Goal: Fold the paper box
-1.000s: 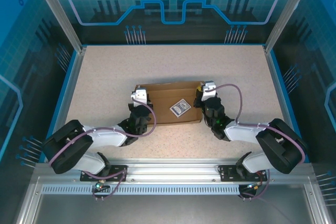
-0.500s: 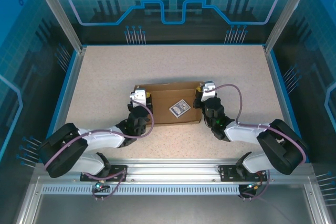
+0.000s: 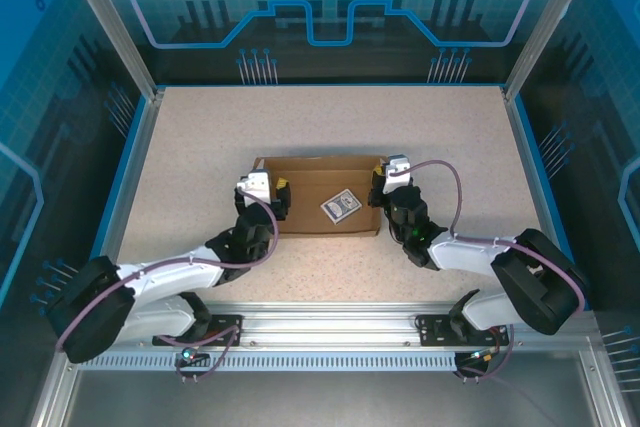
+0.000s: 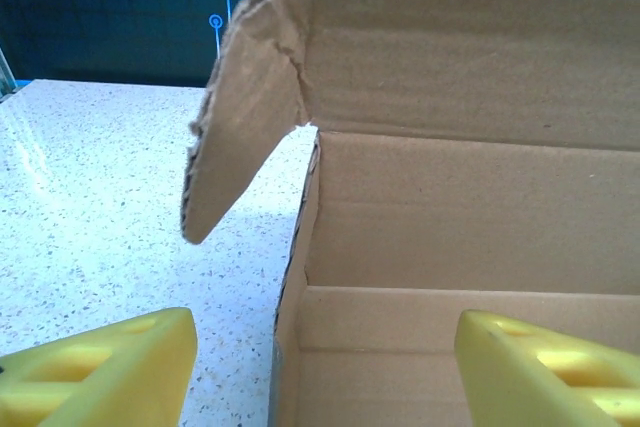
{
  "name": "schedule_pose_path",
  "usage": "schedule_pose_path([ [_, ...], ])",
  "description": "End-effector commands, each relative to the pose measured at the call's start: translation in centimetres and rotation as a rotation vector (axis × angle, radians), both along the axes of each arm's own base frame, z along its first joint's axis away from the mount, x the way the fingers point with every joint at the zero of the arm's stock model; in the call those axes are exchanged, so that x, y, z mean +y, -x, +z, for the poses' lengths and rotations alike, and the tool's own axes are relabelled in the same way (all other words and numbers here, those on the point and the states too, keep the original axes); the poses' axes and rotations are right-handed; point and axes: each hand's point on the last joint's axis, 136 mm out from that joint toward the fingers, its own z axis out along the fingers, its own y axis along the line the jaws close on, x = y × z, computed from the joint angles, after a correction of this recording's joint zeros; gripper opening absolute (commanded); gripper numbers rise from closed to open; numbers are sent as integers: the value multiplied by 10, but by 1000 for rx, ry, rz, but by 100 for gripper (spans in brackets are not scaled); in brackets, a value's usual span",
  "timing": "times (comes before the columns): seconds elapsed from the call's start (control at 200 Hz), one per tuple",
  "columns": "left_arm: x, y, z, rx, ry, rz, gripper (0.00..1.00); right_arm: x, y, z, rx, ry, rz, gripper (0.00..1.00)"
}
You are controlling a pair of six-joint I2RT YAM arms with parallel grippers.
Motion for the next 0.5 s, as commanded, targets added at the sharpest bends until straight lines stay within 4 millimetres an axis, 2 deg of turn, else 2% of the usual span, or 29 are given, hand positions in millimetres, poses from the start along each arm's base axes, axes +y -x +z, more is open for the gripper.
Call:
schedule_pose_path([
  [0.0,-2,5,8,17,24,-27,72,3,15,-41,134,84,40,3],
  [0.495,11,16,47,0,46,-68,74,3,15,-42,138,96,43,1],
])
